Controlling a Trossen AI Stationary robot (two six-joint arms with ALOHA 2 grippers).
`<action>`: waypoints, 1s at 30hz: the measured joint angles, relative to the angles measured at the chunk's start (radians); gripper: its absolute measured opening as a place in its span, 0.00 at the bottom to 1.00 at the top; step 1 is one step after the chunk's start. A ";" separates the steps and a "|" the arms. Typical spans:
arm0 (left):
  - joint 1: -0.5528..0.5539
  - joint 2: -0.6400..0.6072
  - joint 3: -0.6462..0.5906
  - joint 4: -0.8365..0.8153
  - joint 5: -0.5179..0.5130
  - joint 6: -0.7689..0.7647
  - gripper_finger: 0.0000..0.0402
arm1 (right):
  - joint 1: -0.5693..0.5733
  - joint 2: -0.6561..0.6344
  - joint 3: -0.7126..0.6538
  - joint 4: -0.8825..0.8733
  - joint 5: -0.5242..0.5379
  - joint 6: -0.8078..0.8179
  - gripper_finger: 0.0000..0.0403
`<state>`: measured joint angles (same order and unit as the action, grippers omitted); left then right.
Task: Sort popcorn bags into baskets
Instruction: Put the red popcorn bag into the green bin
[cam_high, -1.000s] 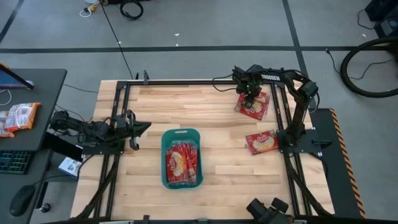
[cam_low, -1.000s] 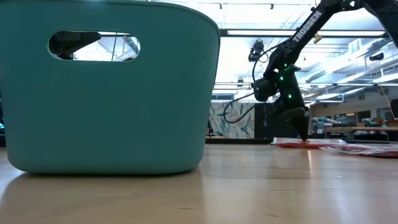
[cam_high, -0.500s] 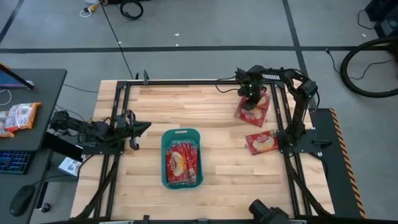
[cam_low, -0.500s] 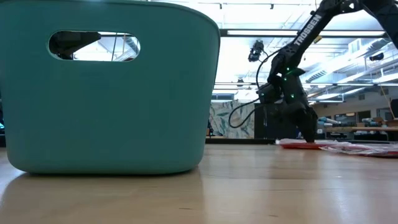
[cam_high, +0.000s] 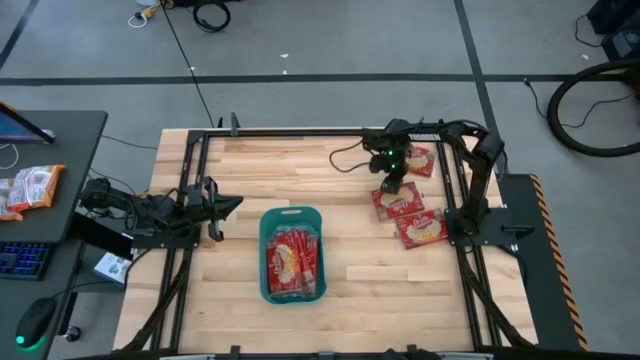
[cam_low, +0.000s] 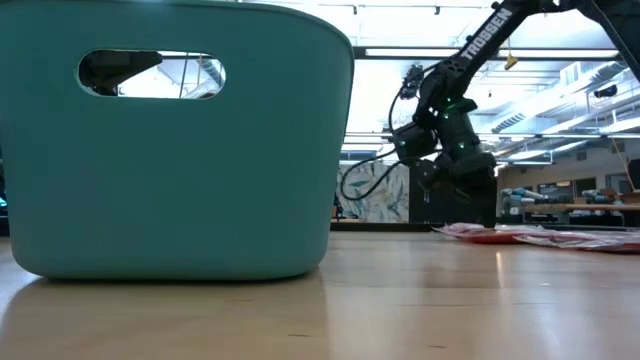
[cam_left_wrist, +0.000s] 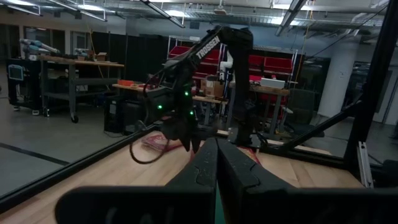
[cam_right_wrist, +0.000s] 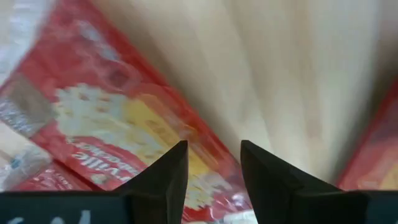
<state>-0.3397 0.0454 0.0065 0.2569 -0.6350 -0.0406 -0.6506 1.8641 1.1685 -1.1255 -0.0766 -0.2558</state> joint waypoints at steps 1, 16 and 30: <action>0.000 0.000 0.000 0.000 0.000 0.000 0.02 | 0.012 0.000 0.003 0.000 0.002 -0.011 0.38; 0.000 0.000 0.000 0.000 0.000 0.000 0.02 | 0.012 0.000 0.010 0.010 -0.075 -0.142 0.52; 0.001 0.000 0.000 0.000 -0.001 0.002 0.02 | 0.034 -0.014 -0.113 0.113 0.002 -0.343 0.44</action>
<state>-0.3389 0.0455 0.0067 0.2569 -0.6357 -0.0384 -0.6166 1.8504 1.0554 -1.0126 -0.0750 -0.5987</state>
